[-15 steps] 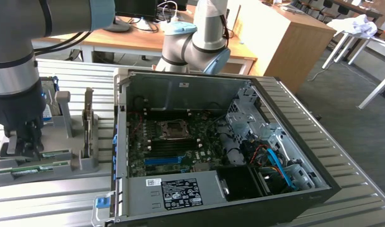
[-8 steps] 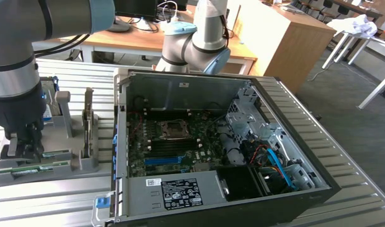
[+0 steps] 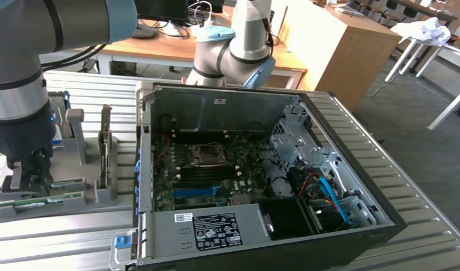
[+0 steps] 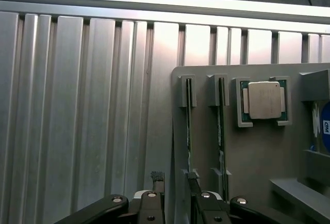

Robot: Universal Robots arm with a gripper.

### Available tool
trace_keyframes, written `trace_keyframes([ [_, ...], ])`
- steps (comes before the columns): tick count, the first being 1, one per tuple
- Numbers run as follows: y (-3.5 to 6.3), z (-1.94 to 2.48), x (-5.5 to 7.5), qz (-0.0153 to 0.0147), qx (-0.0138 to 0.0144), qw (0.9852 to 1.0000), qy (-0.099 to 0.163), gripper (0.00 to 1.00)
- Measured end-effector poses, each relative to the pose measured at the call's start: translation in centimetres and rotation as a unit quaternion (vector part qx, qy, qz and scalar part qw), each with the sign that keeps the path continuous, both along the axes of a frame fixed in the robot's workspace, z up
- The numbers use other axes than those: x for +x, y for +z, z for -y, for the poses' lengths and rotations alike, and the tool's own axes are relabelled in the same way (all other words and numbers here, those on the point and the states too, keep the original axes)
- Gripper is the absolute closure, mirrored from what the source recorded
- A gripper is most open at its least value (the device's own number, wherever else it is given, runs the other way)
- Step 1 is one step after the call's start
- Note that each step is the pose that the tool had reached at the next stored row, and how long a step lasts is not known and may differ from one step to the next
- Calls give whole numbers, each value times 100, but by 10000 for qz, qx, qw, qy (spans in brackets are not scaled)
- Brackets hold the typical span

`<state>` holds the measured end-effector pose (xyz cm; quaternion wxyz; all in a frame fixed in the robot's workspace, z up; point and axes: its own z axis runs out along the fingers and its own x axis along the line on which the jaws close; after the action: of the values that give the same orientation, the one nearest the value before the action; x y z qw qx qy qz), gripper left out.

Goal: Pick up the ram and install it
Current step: 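Pick up the ram and move it above insertion slot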

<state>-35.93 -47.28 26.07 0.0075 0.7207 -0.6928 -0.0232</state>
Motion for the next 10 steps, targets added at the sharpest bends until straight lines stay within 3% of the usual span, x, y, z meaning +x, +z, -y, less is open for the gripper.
trace_keyframes([
  [10, -93, 0, 0, 0, -26, 10000, 0, 70],
])
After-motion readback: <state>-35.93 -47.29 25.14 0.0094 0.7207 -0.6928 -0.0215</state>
